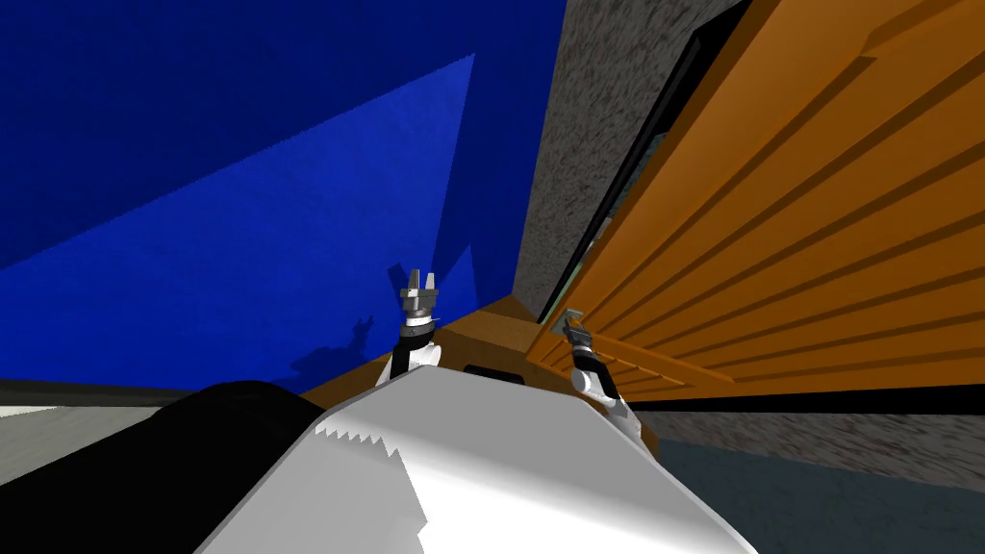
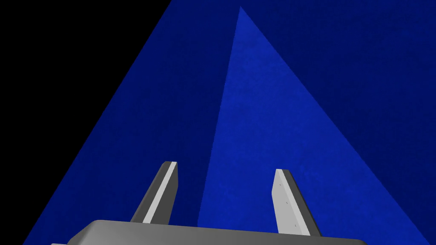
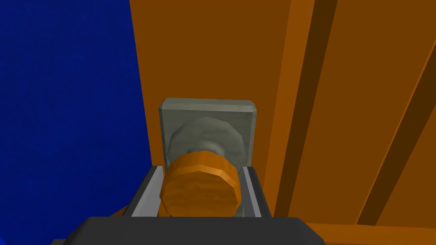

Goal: Pull the door open

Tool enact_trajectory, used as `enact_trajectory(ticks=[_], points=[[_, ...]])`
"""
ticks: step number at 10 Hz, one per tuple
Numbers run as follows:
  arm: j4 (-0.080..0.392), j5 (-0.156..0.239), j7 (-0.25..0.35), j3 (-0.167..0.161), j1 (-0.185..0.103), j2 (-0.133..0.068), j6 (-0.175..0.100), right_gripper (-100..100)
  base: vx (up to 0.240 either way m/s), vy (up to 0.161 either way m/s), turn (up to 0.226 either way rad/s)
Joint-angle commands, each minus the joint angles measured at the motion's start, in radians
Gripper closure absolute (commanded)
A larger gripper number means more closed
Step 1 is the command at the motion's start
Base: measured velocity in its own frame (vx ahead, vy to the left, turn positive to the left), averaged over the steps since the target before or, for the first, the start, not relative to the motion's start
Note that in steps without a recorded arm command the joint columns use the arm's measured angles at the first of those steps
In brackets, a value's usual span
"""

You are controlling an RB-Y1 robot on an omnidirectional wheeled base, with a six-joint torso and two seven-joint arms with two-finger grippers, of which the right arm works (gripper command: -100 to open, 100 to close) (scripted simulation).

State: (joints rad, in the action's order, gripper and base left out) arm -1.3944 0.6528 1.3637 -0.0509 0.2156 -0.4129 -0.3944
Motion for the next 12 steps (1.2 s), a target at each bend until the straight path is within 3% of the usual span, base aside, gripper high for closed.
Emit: enact_trajectory(ticks=[1, 6, 7, 12], points=[[-0.004, -0.003, 0.019, -0.020, 0.011, -0.016, -0.009, 100, -0.201, -0.058, 0.099], [-0.027, -0.010, 0.066, -0.062, 0.041, -0.064, -0.036, 100, -0.204, -0.048, 0.103], [-0.024, -0.010, 0.058, -0.056, 0.037, -0.058, -0.032, 100, -0.093, -0.021, 0.032], [-0.021, -0.012, 0.014, -0.174, -0.022, -0.045, -0.015, 100, -0.018, -0.049, -0.181]])
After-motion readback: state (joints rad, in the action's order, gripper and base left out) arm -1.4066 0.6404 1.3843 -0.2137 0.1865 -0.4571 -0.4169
